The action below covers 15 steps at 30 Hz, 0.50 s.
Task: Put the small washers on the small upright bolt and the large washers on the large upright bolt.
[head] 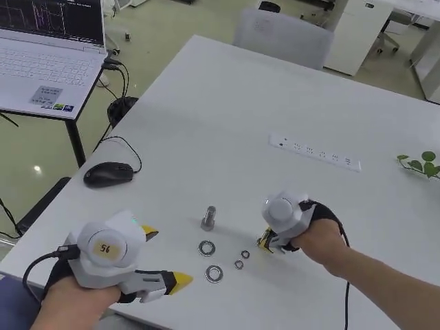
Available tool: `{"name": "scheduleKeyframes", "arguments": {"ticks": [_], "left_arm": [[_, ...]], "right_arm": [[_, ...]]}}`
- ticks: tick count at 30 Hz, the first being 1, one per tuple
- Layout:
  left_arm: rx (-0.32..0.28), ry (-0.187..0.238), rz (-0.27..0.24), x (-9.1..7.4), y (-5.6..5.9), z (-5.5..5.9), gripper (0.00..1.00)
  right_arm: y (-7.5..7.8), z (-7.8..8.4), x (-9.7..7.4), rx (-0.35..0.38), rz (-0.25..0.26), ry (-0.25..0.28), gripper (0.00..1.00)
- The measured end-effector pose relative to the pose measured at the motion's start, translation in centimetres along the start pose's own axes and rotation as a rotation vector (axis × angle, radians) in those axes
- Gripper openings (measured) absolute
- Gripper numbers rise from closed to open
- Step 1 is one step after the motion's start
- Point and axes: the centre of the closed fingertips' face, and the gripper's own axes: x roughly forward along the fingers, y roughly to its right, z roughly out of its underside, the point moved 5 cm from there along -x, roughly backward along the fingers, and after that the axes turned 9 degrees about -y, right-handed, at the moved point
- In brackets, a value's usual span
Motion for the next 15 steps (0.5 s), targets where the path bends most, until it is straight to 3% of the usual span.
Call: {"name": "scheduleKeyframes", "arguments": {"ticks": [9, 15], "left_arm": [[0.003, 0.002, 0.000, 0.1, 0.1, -0.1, 0.64], [0.006, 0.010, 0.004, 0.2, 0.3, -0.4, 0.63]], "right_arm": [[0.1, 0.3, -0.4, 0.017, -0.004, 0.010, 0.16], [0.5, 0.7, -1.7, 0.087, 0.005, 0.062, 0.19]]}}
